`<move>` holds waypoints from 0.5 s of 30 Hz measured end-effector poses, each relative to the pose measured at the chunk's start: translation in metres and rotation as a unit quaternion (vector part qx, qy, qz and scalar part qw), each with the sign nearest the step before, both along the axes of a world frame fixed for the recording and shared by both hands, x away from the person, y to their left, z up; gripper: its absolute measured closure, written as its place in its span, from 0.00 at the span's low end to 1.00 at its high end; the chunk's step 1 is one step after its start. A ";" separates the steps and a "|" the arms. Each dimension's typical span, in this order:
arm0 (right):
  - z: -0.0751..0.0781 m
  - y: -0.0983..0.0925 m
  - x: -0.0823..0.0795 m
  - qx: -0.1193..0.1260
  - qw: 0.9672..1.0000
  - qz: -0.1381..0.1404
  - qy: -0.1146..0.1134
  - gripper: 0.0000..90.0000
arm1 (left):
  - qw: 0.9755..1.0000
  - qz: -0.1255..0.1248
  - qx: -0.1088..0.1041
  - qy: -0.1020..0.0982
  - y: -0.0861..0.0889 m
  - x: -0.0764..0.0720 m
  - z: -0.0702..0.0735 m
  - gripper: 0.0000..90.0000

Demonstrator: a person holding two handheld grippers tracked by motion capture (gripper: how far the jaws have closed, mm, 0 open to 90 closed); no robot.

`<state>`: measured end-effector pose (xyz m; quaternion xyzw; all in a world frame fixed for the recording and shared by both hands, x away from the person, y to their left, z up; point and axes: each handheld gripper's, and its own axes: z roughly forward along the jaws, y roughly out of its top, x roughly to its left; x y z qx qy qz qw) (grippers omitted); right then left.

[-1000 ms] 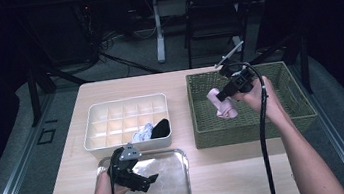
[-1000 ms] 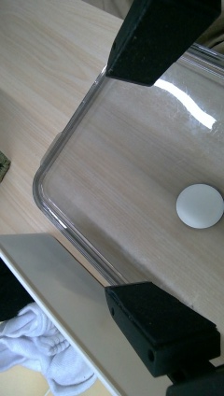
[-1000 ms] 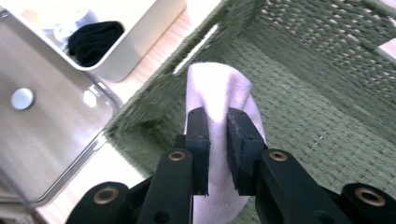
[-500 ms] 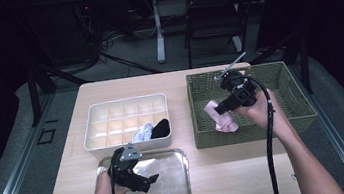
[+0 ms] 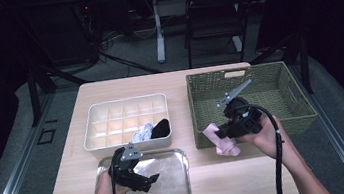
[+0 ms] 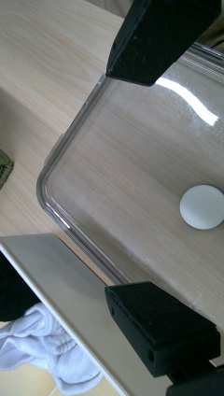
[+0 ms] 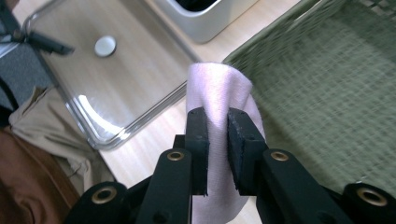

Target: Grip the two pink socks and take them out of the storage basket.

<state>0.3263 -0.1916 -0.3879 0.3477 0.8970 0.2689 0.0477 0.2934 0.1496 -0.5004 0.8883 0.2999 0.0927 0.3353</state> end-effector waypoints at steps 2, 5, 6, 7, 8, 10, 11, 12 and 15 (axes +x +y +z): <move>-0.007 0.002 -0.007 0.001 1.000 0.005 0.003 0.88 | 1.000 0.000 0.000 0.000 0.000 0.000 0.000 0.00; -0.019 0.005 -0.015 0.000 1.000 0.011 0.008 0.88 | 1.000 -0.001 0.000 -0.002 -0.002 -0.002 0.001 0.00; -0.026 0.007 -0.017 -0.002 1.000 0.012 0.010 0.88 | 1.000 -0.001 0.002 -0.002 -0.002 -0.002 0.001 0.00; -0.029 0.008 -0.019 -0.006 1.000 0.013 0.011 0.88 | 1.000 -0.003 0.003 -0.002 -0.003 -0.002 0.001 0.00; -0.034 0.008 -0.020 -0.009 1.000 0.013 0.016 0.88 | 1.000 -0.004 0.002 -0.003 -0.003 -0.002 0.001 0.00; -0.044 0.010 -0.021 -0.015 1.000 0.013 0.023 0.88 | 1.000 -0.004 0.001 -0.003 -0.003 -0.002 0.001 0.00; -0.049 0.010 -0.021 -0.018 0.999 0.014 0.028 0.88 | 1.000 -0.004 0.001 -0.002 -0.003 -0.002 0.001 0.00; -0.053 0.011 -0.021 -0.017 0.999 0.014 0.033 0.88 | 1.000 -0.004 0.002 -0.002 -0.003 -0.002 0.001 0.00; -0.067 0.014 -0.022 -0.025 0.999 0.012 0.040 0.88 | 1.000 -0.004 0.004 -0.002 -0.003 -0.002 0.001 0.00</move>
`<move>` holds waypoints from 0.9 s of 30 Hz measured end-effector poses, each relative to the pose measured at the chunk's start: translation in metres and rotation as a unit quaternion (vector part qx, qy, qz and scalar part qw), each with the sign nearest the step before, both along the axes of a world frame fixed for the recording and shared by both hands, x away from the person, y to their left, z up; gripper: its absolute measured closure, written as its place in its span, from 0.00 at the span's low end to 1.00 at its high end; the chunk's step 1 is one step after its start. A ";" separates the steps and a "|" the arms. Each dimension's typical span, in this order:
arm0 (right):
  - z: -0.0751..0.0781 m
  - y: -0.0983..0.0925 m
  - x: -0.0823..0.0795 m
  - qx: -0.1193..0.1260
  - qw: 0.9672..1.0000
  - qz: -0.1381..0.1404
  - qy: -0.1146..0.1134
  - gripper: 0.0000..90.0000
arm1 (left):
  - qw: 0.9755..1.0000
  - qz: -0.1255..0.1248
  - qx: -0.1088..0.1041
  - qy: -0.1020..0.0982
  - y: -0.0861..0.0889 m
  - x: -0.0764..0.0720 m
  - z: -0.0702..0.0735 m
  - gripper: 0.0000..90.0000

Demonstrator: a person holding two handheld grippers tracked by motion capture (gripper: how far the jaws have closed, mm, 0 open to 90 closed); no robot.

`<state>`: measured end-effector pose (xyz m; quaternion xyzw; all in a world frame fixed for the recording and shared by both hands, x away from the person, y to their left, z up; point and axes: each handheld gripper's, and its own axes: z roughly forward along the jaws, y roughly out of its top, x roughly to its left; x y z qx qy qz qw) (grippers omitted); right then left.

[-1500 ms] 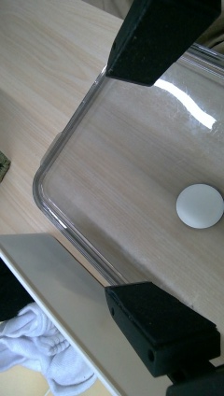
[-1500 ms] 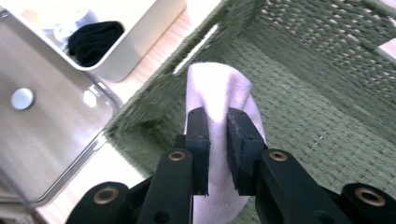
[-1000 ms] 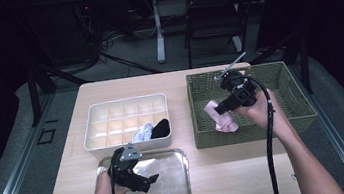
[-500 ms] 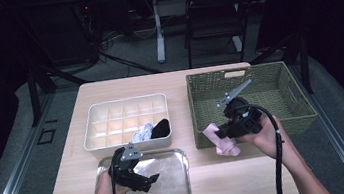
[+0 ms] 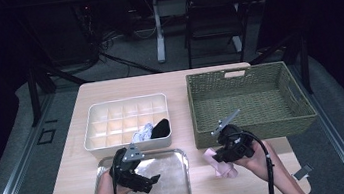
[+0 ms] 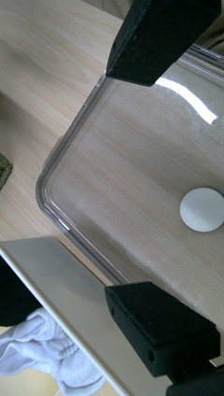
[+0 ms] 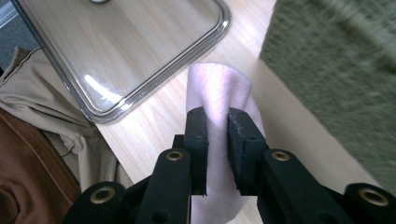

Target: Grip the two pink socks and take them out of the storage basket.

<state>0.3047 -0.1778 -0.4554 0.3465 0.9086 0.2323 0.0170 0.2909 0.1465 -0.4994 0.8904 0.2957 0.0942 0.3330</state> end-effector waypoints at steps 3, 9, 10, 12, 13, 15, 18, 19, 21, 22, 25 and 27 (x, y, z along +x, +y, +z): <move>-0.015 0.003 0.000 -0.003 1.000 0.002 0.010 0.87 | 1.000 0.001 0.003 0.002 0.000 0.001 -0.001 0.00; -0.038 0.004 0.002 -0.035 0.999 -0.008 0.016 0.87 | 1.000 -0.004 0.006 0.003 -0.003 0.000 -0.001 0.00; -0.042 0.004 0.003 -0.033 0.999 -0.013 0.018 0.86 | 1.000 -0.005 0.008 0.002 -0.004 0.000 -0.001 0.00; -0.050 0.004 0.003 -0.041 0.999 -0.019 0.017 0.83 | 1.000 -0.003 0.008 0.001 -0.003 0.000 0.000 0.00; -0.052 0.004 0.004 -0.043 0.999 -0.018 0.018 0.82 | 1.000 -0.003 0.006 0.001 -0.003 0.001 0.001 0.00; -0.057 0.003 0.006 -0.048 0.998 -0.025 0.021 0.75 | 1.000 -0.002 0.005 -0.002 -0.002 0.000 0.002 0.00; -0.058 -0.001 0.006 -0.043 0.998 -0.031 0.023 0.74 | 1.000 0.000 0.002 -0.004 -0.001 -0.001 0.003 0.00; -0.056 -0.003 0.006 -0.039 0.999 -0.031 0.021 0.77 | 1.000 0.000 0.002 -0.004 -0.001 -0.001 0.003 0.00; -0.053 -0.006 0.003 -0.026 0.999 -0.031 0.013 0.83 | 1.000 0.000 0.002 -0.003 -0.002 -0.001 0.002 0.00; -0.053 -0.006 0.001 -0.019 0.999 -0.032 0.012 0.86 | 1.000 -0.001 0.000 -0.001 -0.002 0.000 0.002 0.00; -0.065 -0.002 -0.001 -0.030 0.999 -0.027 0.026 0.88 | 1.000 -0.002 -0.001 0.004 -0.007 0.001 0.000 0.00; -0.073 -0.002 0.000 -0.040 0.998 -0.030 0.030 0.89 | 1.000 -0.004 0.000 0.006 -0.011 0.003 -0.001 0.00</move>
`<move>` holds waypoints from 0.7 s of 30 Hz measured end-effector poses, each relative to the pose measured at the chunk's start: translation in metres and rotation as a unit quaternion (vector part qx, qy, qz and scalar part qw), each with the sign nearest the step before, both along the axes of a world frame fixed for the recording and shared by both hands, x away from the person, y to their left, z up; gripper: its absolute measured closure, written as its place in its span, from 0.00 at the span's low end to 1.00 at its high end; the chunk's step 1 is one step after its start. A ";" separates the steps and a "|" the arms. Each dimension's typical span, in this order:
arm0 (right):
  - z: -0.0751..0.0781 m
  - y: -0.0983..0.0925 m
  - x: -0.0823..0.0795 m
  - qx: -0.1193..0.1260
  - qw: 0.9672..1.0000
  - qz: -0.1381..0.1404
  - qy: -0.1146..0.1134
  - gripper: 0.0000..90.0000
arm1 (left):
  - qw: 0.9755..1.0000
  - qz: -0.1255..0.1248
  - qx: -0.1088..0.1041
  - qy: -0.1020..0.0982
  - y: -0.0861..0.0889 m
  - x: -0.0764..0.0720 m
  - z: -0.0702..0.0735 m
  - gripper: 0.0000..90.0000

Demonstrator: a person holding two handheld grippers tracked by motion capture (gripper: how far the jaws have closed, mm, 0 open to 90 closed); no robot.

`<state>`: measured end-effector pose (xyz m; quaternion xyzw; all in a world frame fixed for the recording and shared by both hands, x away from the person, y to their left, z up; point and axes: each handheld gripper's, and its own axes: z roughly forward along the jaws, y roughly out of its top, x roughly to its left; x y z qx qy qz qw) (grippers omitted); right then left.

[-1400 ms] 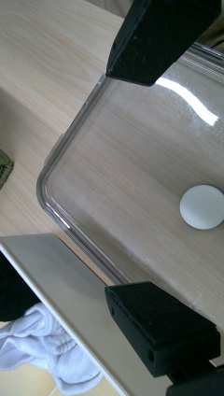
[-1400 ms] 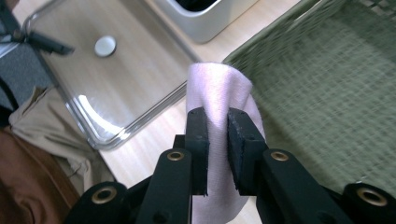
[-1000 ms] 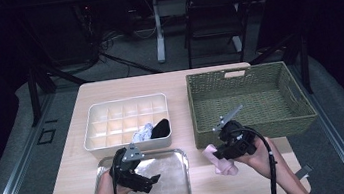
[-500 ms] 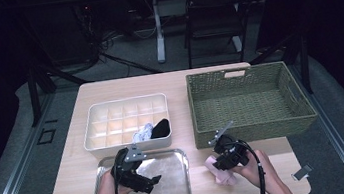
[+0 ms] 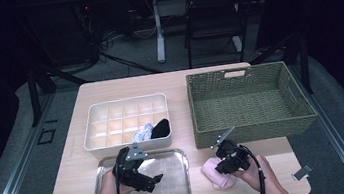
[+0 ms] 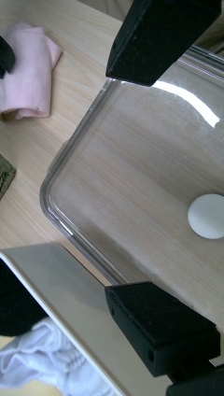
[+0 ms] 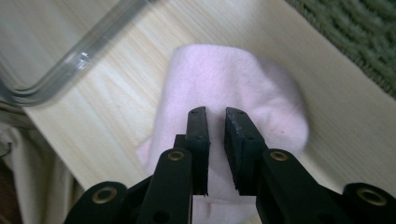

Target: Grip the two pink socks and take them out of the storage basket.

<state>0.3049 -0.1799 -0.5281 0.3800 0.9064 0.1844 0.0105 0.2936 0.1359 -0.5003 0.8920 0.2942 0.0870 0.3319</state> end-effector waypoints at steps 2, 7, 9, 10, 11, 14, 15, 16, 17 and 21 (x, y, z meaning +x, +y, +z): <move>-0.006 -0.002 0.001 -0.013 1.000 -0.002 -0.002 0.89 | 1.000 -0.004 -0.001 0.002 -0.006 0.002 -0.001 0.00; -0.006 -0.007 0.002 0.003 1.000 -0.012 0.001 0.82 | 1.000 -0.017 0.002 0.001 -0.019 0.004 -0.002 0.00; 0.000 -0.013 0.002 0.022 1.000 -0.019 0.003 0.76 | 1.000 -0.015 -0.004 0.003 -0.023 0.005 -0.002 0.00; 0.003 -0.018 0.002 0.035 0.999 -0.026 0.002 0.75 | 1.000 -0.015 -0.004 0.003 -0.025 0.006 -0.001 0.00; 0.005 -0.021 0.002 0.038 0.999 -0.034 -0.003 0.73 | 1.000 -0.017 -0.007 0.001 -0.027 0.006 -0.001 0.00; 0.007 -0.029 0.002 0.043 0.997 -0.060 -0.012 0.71 | 1.000 -0.018 -0.009 0.003 -0.032 0.008 -0.002 0.00; 0.007 -0.032 0.002 0.038 0.997 -0.069 -0.021 0.71 | 1.000 -0.020 -0.008 0.005 -0.033 0.009 -0.002 0.00; 0.005 -0.033 0.002 0.039 0.996 -0.079 -0.021 0.70 | 1.000 -0.023 -0.002 0.004 -0.034 0.009 -0.002 0.00; 0.005 -0.036 0.004 0.035 0.996 -0.079 -0.011 0.69 | 1.000 -0.026 -0.001 0.003 -0.035 0.009 -0.003 0.00; -0.003 -0.042 0.010 0.049 0.994 -0.096 0.010 0.67 | 1.000 -0.024 0.007 0.004 -0.030 0.007 -0.007 0.00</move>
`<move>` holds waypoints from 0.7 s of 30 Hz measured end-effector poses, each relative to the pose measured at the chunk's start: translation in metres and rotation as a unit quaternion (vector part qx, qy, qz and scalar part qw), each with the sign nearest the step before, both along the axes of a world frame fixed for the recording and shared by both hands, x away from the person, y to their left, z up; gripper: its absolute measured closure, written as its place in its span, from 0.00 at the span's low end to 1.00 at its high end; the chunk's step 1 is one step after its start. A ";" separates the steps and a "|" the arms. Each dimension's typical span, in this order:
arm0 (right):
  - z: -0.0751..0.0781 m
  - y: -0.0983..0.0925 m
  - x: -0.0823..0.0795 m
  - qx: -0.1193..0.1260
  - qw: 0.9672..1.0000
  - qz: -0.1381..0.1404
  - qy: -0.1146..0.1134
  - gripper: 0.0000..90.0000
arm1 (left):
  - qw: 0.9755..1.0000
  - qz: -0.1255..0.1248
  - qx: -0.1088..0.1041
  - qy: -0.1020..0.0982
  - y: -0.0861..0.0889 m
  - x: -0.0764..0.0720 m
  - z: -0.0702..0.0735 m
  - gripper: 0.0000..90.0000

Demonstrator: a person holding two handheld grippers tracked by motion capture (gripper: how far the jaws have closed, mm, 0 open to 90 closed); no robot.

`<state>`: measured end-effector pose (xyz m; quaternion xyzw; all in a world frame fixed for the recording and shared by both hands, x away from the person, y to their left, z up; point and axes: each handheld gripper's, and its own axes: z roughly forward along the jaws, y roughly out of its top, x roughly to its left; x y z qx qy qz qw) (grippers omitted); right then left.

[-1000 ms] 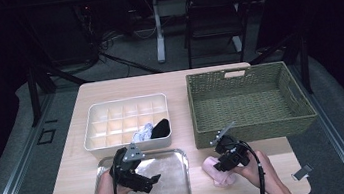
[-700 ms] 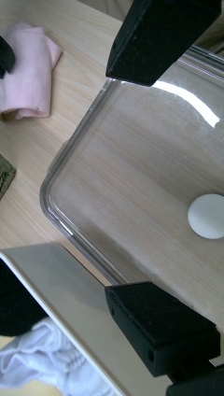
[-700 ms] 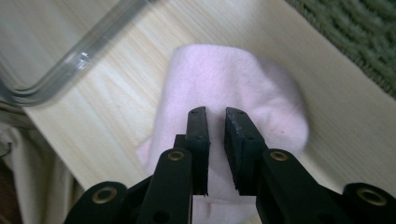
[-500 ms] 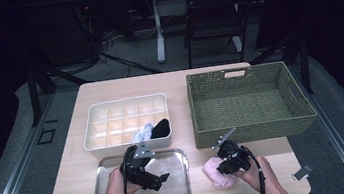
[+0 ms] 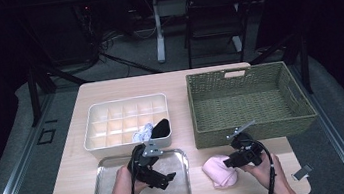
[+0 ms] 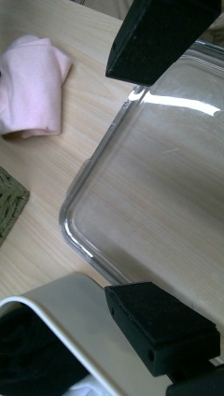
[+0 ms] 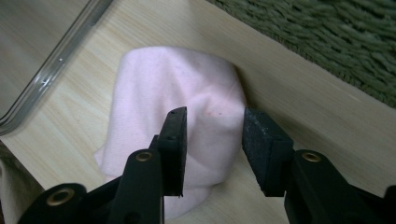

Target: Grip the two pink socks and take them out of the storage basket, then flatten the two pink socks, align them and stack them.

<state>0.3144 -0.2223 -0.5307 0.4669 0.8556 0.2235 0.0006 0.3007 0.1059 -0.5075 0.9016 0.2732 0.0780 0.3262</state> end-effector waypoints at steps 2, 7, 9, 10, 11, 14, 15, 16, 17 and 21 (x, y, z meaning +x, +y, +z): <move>-0.003 -0.002 0.001 0.004 1.000 -0.010 0.002 0.67 | 1.000 0.004 -0.002 0.003 0.003 0.000 -0.002 0.00; -0.012 -0.005 0.006 0.013 0.999 -0.005 0.029 0.76 | 1.000 0.011 -0.004 0.005 0.008 0.001 -0.003 0.00; -0.014 -0.008 0.007 0.022 0.999 -0.006 0.038 0.84 | 1.000 0.010 -0.003 0.004 0.008 0.001 -0.003 0.00; -0.014 -0.009 0.008 0.026 0.999 -0.008 0.037 0.88 | 1.000 0.009 -0.002 0.005 0.008 0.000 -0.003 0.00; -0.014 -0.010 0.008 0.024 0.999 -0.005 0.034 0.90 | 1.000 0.008 -0.001 0.006 0.007 0.000 -0.004 0.00; -0.011 -0.009 0.006 0.024 0.999 -0.012 0.027 0.93 | 1.000 0.007 0.000 0.007 0.006 0.000 -0.005 0.00; -0.011 -0.008 0.005 0.028 0.999 -0.023 0.021 0.93 | 1.000 0.007 -0.001 0.007 0.006 0.000 -0.006 0.00; -0.009 -0.009 0.005 0.026 0.999 -0.017 0.021 0.93 | 1.000 0.007 -0.001 0.007 0.006 0.000 -0.006 0.00; -0.007 -0.010 0.005 0.022 0.999 -0.015 0.021 0.94 | 1.000 0.008 0.003 0.006 0.005 0.000 -0.005 0.00; 0.001 -0.014 0.003 0.023 1.000 -0.011 0.011 0.94 | 1.000 0.004 0.001 0.006 0.003 -0.001 -0.007 0.00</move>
